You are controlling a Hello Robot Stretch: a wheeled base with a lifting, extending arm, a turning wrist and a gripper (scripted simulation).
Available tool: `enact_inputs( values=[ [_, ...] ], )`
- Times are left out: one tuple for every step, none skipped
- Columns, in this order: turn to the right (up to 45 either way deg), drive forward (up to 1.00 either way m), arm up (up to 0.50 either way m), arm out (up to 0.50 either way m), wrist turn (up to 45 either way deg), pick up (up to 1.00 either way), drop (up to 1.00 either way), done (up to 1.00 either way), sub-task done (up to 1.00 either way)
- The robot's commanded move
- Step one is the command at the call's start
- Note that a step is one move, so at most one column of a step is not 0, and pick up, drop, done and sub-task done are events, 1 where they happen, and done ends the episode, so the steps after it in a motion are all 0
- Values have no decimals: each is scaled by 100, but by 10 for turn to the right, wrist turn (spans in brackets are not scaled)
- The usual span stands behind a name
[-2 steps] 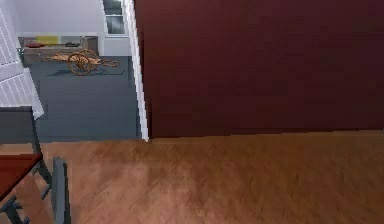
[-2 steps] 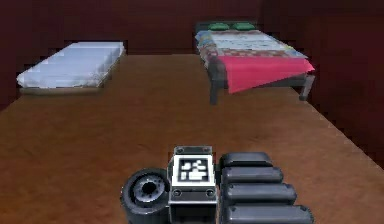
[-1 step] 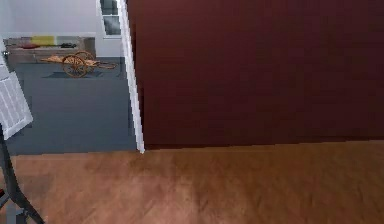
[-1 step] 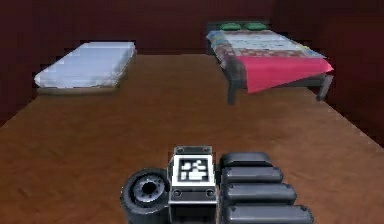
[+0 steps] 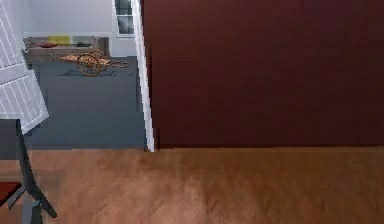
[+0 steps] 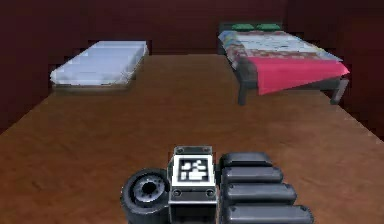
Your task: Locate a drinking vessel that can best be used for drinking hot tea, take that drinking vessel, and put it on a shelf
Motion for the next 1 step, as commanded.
enact_inputs(
  values=[
    [0, 40, 0, 0, 0, 0, 0, 0, 0]
  ],
)
